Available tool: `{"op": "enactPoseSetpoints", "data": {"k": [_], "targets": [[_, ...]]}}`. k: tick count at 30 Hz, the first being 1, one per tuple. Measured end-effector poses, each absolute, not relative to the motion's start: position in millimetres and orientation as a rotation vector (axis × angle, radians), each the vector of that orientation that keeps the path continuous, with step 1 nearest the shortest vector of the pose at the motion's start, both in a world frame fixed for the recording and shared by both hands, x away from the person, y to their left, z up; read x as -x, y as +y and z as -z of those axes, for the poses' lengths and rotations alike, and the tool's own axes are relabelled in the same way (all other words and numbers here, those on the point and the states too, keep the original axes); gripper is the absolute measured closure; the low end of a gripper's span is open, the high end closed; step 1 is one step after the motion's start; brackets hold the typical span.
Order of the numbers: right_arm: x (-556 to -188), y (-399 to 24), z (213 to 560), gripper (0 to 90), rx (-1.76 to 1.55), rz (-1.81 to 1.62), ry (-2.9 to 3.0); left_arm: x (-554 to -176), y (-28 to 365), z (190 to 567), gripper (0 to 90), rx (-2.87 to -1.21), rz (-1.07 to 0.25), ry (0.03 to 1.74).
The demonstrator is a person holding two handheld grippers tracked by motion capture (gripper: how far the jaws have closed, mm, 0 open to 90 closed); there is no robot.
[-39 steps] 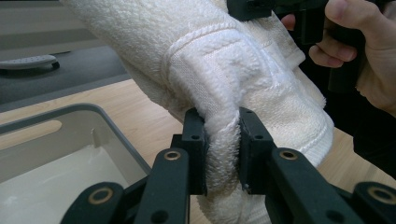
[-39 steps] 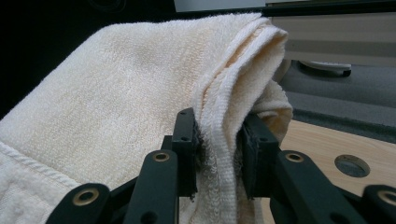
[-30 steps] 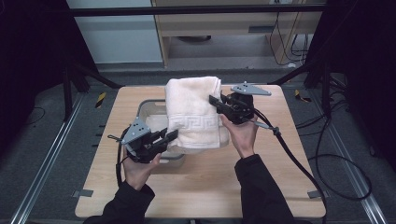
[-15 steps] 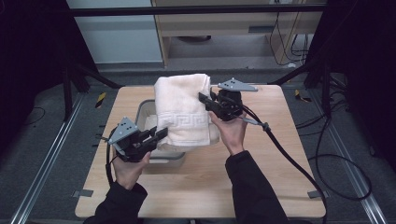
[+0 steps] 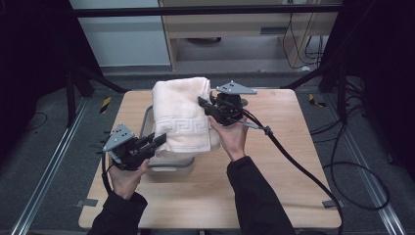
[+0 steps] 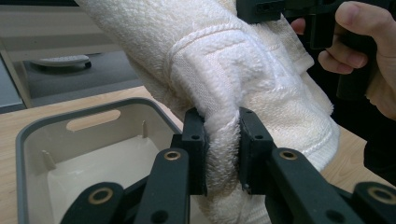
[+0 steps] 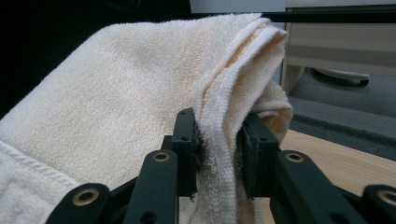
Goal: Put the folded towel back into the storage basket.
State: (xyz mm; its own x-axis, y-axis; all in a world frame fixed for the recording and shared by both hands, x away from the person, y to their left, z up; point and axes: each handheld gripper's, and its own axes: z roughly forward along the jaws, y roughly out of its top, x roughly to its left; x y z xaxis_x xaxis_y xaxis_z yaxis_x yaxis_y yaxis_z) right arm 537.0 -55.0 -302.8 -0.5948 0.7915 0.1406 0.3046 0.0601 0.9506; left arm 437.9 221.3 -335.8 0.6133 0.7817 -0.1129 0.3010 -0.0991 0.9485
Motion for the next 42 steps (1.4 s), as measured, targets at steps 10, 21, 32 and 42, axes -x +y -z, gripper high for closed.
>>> {"op": "enactPoseSetpoints", "data": {"k": [10, 21, 32, 42], "targets": [[-541.3, -40.7, 305.7, 70.4, -1.088, -1.556, 1.936, -437.8, 233.7, 337.4, 74.9, -1.675, -0.531, 0.933], [-547.1, -25.5, 312.1, 70.5, -1.096, -1.57, 1.952, -439.3, 246.2, 341.8, 74.8, -1.67, -0.535, 0.965], [-553.8, -8.4, 323.1, 70.4, -1.104, -1.547, 1.978, -444.5, 261.3, 352.9, 74.8, -1.676, -0.536, 1.016], [-563.0, 7.6, 343.1, 70.3, -1.134, -1.527, 2.012, -450.6, 273.0, 367.6, 74.8, -1.706, -0.528, 1.06]]}}
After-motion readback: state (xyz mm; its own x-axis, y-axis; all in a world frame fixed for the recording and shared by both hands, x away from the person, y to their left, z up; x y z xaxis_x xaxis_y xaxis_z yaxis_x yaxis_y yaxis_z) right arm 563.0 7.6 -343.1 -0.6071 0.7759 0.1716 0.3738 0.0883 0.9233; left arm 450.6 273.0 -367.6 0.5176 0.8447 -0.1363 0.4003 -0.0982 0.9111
